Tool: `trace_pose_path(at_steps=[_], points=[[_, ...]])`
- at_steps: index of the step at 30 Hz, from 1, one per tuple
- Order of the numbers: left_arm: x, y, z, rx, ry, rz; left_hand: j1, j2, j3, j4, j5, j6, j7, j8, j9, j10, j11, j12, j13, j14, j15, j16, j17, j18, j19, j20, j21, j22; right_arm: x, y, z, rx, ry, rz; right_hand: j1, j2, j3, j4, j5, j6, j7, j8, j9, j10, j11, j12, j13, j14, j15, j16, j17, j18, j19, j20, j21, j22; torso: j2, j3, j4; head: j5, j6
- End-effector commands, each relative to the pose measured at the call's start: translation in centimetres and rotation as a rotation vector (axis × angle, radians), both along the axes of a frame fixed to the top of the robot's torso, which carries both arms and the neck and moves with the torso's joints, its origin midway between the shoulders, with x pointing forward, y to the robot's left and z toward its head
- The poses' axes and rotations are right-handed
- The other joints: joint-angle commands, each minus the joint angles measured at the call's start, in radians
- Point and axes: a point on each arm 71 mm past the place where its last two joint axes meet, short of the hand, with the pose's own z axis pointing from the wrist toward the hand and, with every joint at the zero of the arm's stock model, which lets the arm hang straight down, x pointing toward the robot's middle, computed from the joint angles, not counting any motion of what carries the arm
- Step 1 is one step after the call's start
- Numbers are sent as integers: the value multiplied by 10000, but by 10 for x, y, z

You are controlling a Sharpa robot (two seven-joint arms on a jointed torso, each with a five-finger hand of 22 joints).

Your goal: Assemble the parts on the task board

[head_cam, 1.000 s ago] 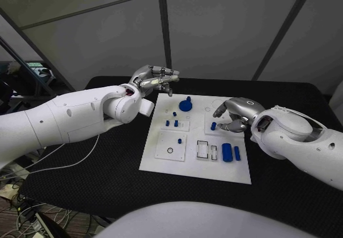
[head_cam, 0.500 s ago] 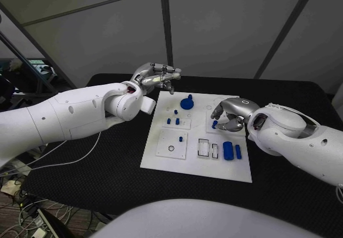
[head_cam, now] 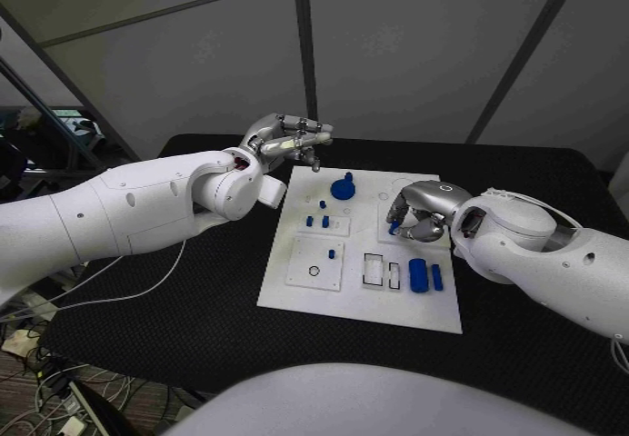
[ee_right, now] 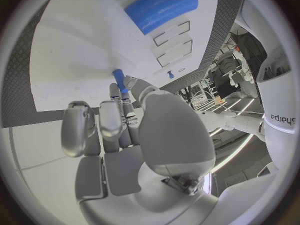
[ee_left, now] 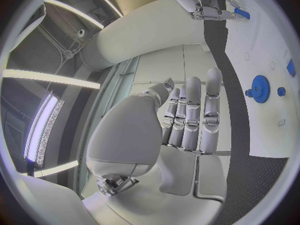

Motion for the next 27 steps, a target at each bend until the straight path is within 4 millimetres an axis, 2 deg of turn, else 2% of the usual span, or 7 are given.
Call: trace_pose_path(at_steps=[1, 13, 23, 27], points=[[0, -1, 1, -72, -19, -107, -15, 12, -14, -51, 32, -59, 15, 42, -13, -84, 18, 55, 3, -58, -7, -56, -11, 485, -70, 27, -65, -15, 0, -1, -2, -457, 8, 13, 38, 93, 74, -2, -45, 75, -11, 65, 12, 85, -1, 16, 8, 229, -94, 57, 24, -157, 101, -19, 56, 941, 6, 0, 6, 10, -14], [0, -2, 1, -72, 60, -191, -12, 21, -24, -63, 33, -65, 11, 62, -11, -93, 14, 86, 8, -67, -6, -50, -23, 488, -74, 31, -74, -24, 0, 1, -1, -453, -365, -25, 247, 250, 301, -104, -222, 291, -21, 91, 26, 352, -44, -67, 39, 267, -146, 240, 244, -232, 237, -54, 368, 1197, 4, 3, 0, 32, -37], [0, -1, 1, -66, 62, -181, -12, 20, -28, -66, 33, -71, 13, 64, -11, -102, 17, 90, 8, -73, -5, -51, -27, 488, -76, 31, -76, -26, -9, -3, 12, 440, -1123, -70, 285, 290, 408, -149, -312, 470, -14, 136, 50, 554, -66, -106, 89, 287, -175, 356, 380, -291, 346, -58, 619, 1401, -6, 4, -33, 23, -30], [0, -1, 0, -62, 65, -173, -12, 20, -28, -66, 33, -71, 13, 64, -11, -102, 17, 90, 8, -73, -5, -51, -27, 488, -76, 31, -76, -26, -14, -6, 17, 735, -1309, -115, 246, 281, 402, -128, -333, 498, -20, 141, 53, 575, -68, -127, 95, 290, -175, 377, 403, -293, 349, -61, 630, 1411, -12, 2, -20, 2, -5]])
